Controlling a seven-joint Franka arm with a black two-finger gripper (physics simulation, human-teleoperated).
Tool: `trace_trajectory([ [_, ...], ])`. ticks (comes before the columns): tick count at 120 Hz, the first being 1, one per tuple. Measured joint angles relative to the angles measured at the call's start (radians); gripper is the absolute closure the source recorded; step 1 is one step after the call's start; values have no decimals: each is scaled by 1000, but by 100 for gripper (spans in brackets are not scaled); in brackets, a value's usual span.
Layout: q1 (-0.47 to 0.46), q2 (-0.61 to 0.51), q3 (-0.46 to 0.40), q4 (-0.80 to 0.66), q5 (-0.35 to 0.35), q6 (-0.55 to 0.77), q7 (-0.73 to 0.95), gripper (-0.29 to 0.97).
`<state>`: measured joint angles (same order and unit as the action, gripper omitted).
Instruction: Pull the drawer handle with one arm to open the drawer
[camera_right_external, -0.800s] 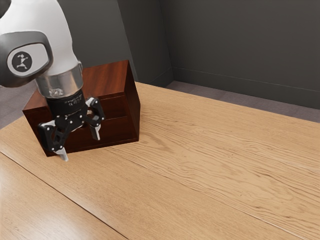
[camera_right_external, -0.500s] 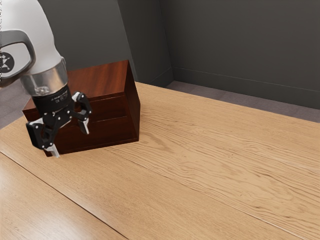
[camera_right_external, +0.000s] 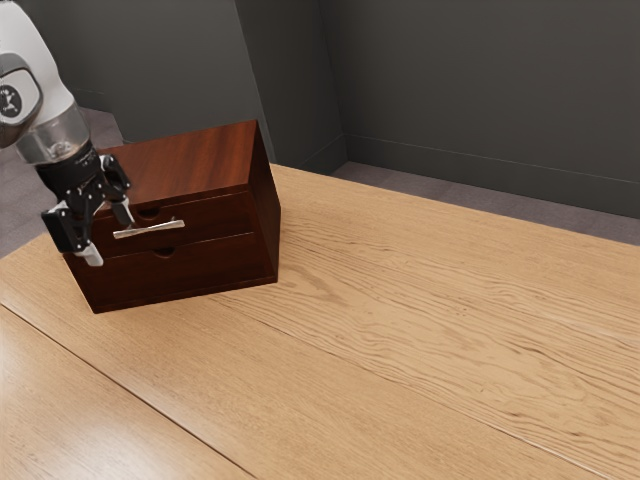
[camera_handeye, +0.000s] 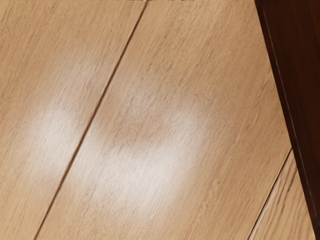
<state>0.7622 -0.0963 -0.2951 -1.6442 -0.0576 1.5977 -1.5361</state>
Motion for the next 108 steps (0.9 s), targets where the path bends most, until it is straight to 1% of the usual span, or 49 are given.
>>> trace_trajectory([
  [17,-13,61,16,20,0,83,-6,0],
  [30,-21,83,16,23,-1,131,-10,0],
  [32,-30,85,24,22,-1,139,-10,0],
  [37,-84,90,76,21,-1,156,-11,0],
  [42,-110,94,100,20,-1,170,-12,0],
  [58,-131,128,116,24,-4,204,-14,0],
  [63,-107,132,96,25,-3,213,-14,0],
  [70,-29,131,33,23,-1,224,-14,0],
  [76,14,130,9,21,2,230,-14,0],
  [93,86,141,-6,22,10,243,-14,0],
  [108,108,153,-8,19,29,264,-14,0],
])
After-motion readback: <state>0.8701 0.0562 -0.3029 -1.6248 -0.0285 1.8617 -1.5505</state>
